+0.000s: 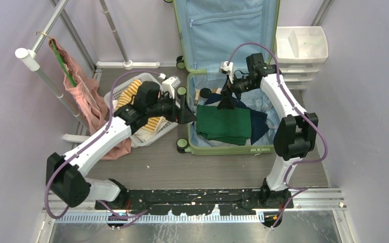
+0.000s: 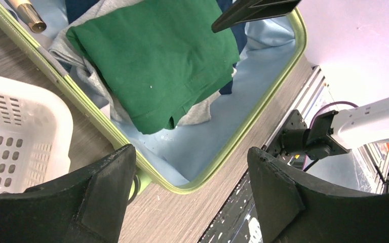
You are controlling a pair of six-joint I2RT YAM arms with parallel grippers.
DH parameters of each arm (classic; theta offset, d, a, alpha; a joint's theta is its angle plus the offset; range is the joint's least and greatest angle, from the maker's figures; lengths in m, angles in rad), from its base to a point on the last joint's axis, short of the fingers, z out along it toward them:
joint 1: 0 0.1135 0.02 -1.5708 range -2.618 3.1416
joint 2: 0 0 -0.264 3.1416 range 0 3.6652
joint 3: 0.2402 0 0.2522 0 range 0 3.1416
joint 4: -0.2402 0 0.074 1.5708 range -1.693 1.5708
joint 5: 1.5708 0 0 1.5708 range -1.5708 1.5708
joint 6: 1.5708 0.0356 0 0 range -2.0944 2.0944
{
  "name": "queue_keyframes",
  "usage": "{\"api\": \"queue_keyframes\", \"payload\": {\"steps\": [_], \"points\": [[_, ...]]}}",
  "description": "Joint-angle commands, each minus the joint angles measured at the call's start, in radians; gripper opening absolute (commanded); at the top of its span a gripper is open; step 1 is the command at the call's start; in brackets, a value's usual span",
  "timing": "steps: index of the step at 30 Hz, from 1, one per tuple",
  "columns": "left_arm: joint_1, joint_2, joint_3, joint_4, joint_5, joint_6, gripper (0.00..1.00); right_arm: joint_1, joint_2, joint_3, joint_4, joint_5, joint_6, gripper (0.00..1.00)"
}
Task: Open, take out, and arrange the luggage
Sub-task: Pick up the clothes from the luggage.
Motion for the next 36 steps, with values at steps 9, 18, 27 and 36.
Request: {"api": "queue_keyframes", "payload": {"steps": [9, 18, 27, 36], "points": [[-0.002, -0.173, -0.177, 0.197, 0.017, -0.089, 0.82, 0.063, 0.059, 0.110, -0.047, -0.028, -0.173, 1.00], [0.026, -0.230, -0.228, 0.172, -0.039, -0.059, 0.83, 0.139, 0.217, 0.210, -0.072, 0.006, -0.175, 0.96], [0.030, -0.264, -0.246, 0.131, -0.041, -0.036, 0.83, 0.163, 0.366, 0.305, -0.073, 0.048, -0.161, 0.92], [0.030, -0.281, -0.277, 0.138, -0.037, -0.034, 0.83, 0.193, 0.465, 0.353, -0.172, 0.009, -0.200, 0.82]]}}
